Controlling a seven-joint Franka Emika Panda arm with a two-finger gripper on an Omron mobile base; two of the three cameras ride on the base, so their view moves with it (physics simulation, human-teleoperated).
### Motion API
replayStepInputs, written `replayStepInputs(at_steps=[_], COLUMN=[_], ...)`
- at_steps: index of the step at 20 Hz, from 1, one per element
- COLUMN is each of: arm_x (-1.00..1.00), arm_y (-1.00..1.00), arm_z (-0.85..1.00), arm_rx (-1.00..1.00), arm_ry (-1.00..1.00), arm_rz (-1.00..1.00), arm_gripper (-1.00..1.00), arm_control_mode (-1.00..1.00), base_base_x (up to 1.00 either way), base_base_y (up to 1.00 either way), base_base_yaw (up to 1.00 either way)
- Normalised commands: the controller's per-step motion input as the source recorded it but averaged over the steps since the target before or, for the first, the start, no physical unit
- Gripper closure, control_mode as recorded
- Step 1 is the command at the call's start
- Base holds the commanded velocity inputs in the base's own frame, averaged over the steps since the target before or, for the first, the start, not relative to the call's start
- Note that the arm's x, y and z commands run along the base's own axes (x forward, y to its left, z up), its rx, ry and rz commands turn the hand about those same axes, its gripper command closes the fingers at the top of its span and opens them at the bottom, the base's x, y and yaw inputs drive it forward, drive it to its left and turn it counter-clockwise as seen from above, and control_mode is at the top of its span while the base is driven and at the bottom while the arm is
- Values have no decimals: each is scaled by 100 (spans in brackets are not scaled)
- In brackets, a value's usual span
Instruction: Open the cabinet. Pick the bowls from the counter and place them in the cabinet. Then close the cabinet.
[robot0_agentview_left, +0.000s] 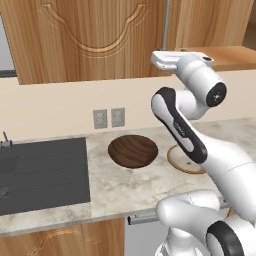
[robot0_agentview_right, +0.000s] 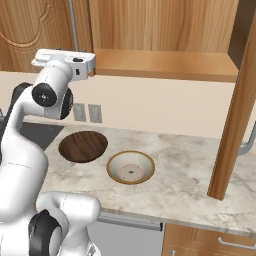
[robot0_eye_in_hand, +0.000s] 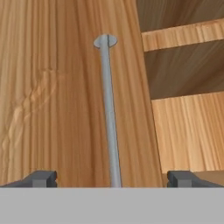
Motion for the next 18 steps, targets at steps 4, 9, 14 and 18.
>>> replayStepInputs(at_steps=[4,9,14,18], arm_x=[45,41,56,66], arm_y=[0,0,0,0], arm_z=[0,0,0,0], arm_rx=[-6,-8,-6,-2], arm_ry=[-7,-11,-8,-3], arm_rz=[0,0,0,0], arm_gripper=[-100,-100,-100,-100], arm_control_mode=[-100,-100,-100,-100], base_base_x=[0,0,0,0], base_base_y=[0,0,0,0], base_base_yaw=[0,0,0,0])
